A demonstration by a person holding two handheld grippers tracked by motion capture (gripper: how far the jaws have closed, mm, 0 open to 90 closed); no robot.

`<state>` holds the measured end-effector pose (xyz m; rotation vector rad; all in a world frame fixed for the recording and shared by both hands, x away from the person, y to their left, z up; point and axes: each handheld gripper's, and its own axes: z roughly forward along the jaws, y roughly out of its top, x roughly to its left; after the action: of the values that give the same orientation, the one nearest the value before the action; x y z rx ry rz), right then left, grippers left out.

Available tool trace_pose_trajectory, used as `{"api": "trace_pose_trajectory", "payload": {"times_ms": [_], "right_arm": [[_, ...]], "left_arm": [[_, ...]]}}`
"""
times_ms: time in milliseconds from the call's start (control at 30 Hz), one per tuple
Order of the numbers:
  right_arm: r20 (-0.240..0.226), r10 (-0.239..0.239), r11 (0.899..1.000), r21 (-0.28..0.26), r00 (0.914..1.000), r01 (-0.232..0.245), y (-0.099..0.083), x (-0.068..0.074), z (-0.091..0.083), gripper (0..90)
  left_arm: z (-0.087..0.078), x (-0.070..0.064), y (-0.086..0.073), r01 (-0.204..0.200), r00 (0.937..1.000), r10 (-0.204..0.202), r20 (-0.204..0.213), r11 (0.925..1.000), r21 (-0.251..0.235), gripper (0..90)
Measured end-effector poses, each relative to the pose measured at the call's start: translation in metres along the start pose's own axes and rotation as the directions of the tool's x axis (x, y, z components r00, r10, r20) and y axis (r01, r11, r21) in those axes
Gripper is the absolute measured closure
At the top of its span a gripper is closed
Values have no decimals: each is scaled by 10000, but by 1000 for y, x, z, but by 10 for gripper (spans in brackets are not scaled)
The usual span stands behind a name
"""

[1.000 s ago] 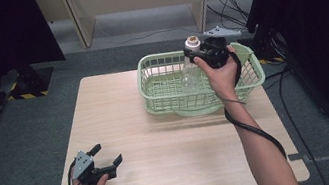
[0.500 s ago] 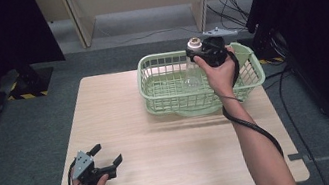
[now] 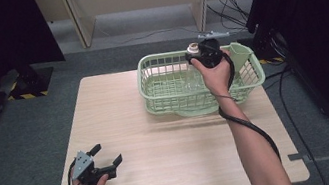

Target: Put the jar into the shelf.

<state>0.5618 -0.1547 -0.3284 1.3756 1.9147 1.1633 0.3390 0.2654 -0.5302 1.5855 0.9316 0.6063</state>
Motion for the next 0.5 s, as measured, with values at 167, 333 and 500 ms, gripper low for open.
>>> {"api": "trace_pose_trajectory", "payload": {"times_ms": [167, 333, 500], "right_arm": [[109, 62, 9996, 277, 9999, -65, -1, -1, 6, 461], [249, 58, 9984, 560, 9997, -72, -1, -2, 11, 461], [459, 145, 9956, 916, 9988, -187, -2, -4, 16, 461]], "left_arm": [[0, 0, 0, -5, 10000, 5, 5, 10000, 2, 39], [0, 0, 0, -6, 10000, 6, 7, 10000, -2, 39], [0, 0, 0, 13, 10000, -13, 6, 10000, -6, 39]]}}
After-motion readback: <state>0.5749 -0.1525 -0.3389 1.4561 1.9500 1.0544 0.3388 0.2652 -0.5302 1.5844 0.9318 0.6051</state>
